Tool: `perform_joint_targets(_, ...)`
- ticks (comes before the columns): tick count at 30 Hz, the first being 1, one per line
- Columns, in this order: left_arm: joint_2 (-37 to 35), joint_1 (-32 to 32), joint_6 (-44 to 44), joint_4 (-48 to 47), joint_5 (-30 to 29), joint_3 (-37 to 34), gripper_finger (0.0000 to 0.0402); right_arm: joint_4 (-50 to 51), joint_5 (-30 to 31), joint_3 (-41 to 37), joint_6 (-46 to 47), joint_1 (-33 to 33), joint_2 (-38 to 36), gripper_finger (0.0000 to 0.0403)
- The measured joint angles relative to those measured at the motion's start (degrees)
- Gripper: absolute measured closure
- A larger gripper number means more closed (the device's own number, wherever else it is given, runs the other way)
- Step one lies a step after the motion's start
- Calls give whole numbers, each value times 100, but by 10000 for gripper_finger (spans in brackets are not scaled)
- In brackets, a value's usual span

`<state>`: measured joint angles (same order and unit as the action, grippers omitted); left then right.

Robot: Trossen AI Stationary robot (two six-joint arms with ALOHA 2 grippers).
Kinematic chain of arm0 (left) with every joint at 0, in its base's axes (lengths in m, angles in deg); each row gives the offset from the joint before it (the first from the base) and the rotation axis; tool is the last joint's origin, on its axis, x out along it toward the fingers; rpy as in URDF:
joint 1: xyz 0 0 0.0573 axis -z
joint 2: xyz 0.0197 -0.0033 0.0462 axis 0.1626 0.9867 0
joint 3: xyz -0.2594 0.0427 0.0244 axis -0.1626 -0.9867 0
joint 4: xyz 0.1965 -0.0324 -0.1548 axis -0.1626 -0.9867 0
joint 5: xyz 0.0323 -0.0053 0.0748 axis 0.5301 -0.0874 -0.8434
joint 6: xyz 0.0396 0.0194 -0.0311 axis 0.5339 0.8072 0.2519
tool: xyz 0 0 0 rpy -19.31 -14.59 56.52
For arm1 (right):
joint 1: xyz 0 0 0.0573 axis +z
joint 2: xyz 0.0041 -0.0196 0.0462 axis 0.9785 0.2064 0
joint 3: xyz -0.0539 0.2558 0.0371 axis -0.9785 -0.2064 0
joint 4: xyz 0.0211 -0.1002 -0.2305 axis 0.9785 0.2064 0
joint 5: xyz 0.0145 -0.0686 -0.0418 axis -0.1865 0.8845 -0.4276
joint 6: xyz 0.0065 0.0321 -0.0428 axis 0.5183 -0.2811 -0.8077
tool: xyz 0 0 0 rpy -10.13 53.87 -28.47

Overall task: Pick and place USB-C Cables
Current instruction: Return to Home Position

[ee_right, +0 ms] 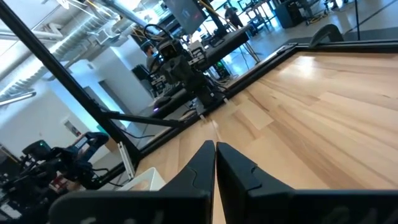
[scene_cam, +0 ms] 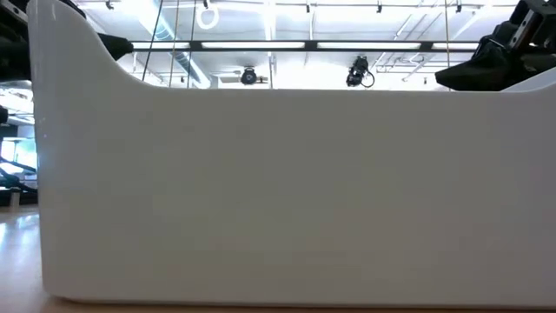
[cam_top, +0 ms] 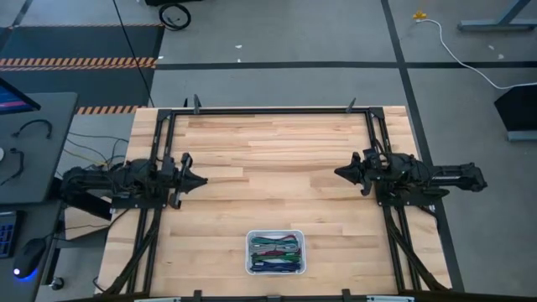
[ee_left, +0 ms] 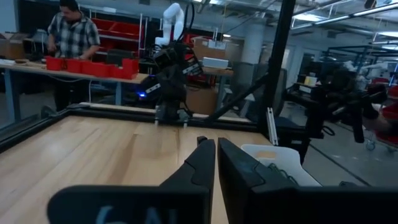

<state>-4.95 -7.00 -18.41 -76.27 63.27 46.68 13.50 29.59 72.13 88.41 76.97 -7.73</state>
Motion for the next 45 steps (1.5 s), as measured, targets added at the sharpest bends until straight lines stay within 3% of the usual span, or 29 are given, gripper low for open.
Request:
perform_joint_targets(7, -2, 19, 0, -4, -4, 2, 372, -3, 15, 0, -253, -2, 0, 383)
perform_joint_targets(14, -2, 19, 0, 5, -7, 2, 366, 24, 24, 0, -2723, -12, 18, 383)
perform_joint_targets(17, 0, 19, 0, 3, -7, 2, 370, 24, 23, 0, -3291, -11, 17, 383)
perform_joint_targets(45, 0, 19, -2, 3, -7, 2, 371, 24, 15, 0, -3303, -11, 17, 380)
